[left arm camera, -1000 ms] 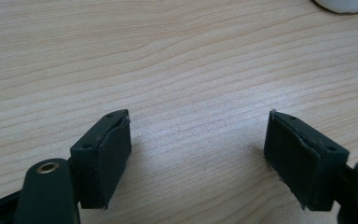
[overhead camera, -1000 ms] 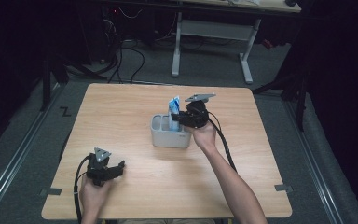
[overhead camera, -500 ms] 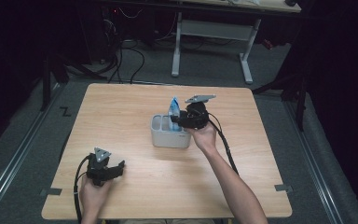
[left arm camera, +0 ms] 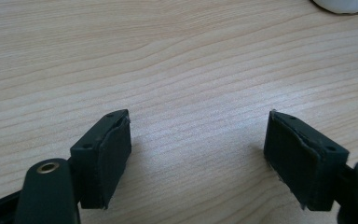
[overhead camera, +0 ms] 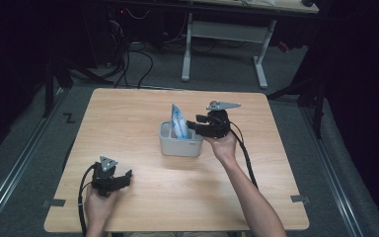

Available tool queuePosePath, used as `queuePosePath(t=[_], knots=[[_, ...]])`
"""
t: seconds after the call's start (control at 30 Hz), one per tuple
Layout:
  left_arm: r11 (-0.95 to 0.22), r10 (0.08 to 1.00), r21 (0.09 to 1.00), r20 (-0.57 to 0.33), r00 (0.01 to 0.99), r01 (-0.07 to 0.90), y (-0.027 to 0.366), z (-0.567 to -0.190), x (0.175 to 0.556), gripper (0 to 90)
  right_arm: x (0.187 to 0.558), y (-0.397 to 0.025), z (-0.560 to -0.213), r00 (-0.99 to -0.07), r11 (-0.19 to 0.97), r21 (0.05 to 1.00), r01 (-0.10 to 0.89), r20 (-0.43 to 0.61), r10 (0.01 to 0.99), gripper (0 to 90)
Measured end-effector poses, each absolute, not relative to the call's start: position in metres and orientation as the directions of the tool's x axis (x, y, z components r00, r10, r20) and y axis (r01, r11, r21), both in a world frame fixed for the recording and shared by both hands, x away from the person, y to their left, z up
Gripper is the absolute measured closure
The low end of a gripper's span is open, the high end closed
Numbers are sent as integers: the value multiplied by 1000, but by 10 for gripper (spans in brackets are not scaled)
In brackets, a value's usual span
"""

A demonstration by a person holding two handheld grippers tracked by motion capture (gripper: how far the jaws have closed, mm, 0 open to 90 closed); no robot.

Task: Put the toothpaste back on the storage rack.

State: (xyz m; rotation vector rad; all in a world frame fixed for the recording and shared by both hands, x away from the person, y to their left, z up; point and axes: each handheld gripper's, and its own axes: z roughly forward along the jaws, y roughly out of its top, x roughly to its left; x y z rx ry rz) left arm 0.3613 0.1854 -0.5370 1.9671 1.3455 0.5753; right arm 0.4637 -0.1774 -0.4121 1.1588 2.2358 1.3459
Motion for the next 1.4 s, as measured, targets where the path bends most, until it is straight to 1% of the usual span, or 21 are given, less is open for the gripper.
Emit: queuePosePath(t=[0.2,0.33,0.77,1.2,1.4], knots=[[-238,930,739,-15,368,631,185,-537,361,235,459,-186,-405,-635,234,850,471,142,760,494],[-238,930,738,-15,368,631,185,-537,361,235,458,-194,-402,-623,206,854,479,165,765,497],[-237,930,739,-15,368,631,185,-537,361,235,449,-218,-394,-599,174,865,471,169,783,508],[-238,930,739,-14,368,631,185,-537,361,234,441,-233,-388,-583,180,865,468,149,799,509],[-239,930,739,-14,368,631,185,-537,361,233,436,-242,-388,-573,158,874,460,156,805,512]])
